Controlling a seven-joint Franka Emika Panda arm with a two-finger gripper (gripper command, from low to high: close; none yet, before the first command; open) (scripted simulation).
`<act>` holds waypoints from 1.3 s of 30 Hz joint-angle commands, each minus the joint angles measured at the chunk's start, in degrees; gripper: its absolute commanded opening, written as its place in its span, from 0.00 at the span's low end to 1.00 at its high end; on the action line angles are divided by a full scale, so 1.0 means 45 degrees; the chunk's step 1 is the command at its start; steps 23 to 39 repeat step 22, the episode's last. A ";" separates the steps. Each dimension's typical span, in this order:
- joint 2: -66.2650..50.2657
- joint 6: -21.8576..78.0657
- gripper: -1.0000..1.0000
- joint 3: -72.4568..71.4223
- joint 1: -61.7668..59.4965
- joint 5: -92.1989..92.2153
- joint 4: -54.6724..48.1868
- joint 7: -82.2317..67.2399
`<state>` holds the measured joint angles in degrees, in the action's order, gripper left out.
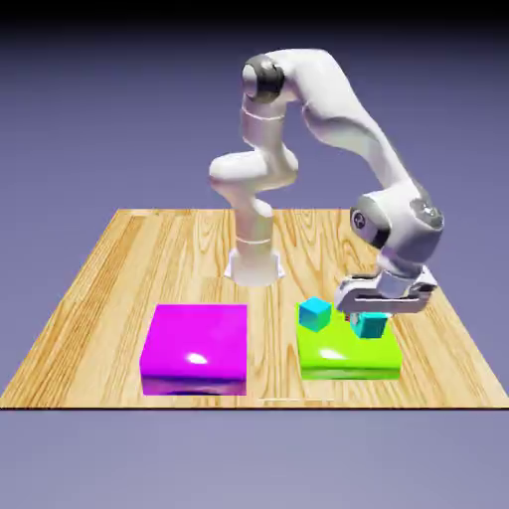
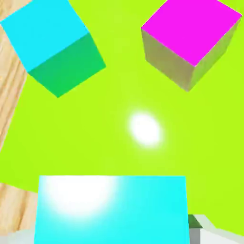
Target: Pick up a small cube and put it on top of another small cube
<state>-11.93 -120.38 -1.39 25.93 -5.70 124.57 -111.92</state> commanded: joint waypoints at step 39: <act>0.4349 -0.1920 1.00 0.4618 0.2812 0.2857 0.5573 0.0652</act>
